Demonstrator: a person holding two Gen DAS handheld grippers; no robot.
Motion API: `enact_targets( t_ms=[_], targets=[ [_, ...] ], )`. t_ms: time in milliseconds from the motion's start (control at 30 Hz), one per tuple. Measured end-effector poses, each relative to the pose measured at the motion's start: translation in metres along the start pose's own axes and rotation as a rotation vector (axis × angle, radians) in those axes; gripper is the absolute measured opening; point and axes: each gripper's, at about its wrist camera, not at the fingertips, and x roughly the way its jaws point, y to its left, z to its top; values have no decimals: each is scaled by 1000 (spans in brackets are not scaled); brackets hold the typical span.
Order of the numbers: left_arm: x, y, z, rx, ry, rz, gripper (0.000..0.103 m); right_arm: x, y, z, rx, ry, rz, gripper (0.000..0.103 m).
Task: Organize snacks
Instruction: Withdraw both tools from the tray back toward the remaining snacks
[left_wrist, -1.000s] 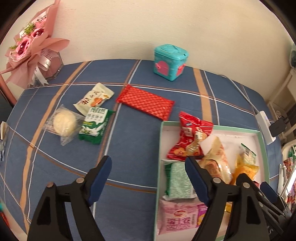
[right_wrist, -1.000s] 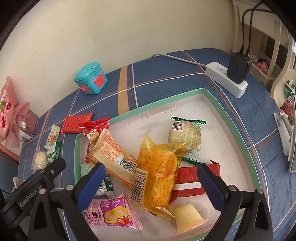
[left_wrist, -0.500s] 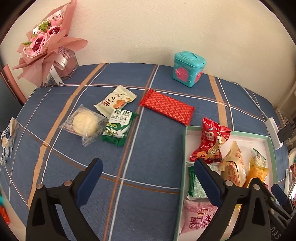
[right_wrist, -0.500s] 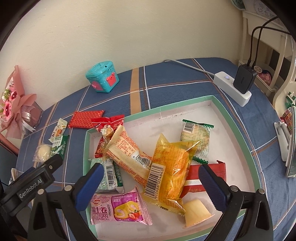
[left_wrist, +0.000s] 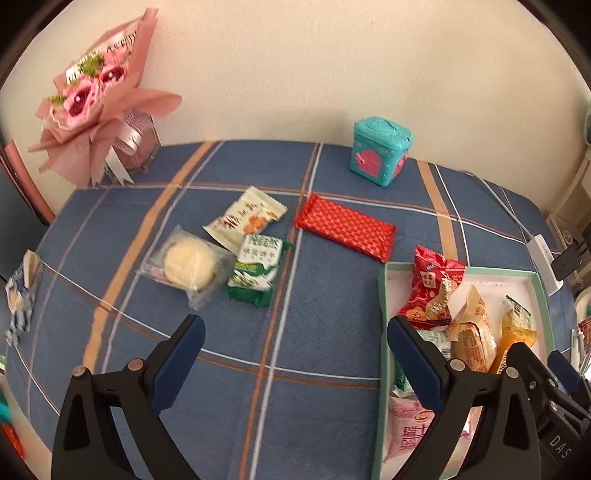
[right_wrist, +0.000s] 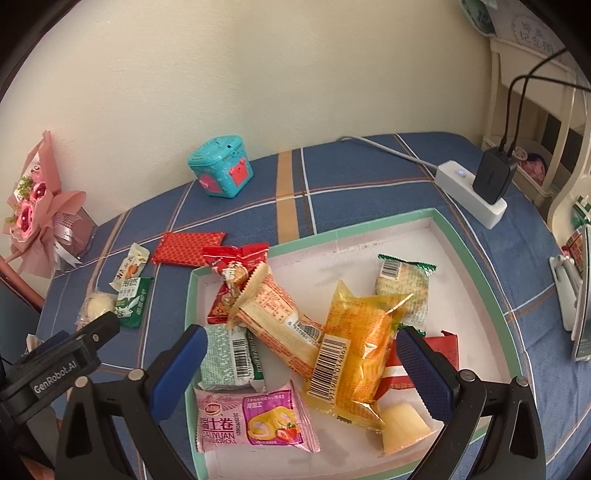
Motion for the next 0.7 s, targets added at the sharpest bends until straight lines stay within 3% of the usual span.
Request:
enact_targets(
  t_ms=[300, 700],
  targets=[
    [-1, 48, 9, -49, 7, 65, 99, 0, 27, -1, -43, 10, 53, 103],
    [24, 162, 7, -319, 73, 76, 99, 13, 104, -19, -187, 75, 159, 103]
  ],
)
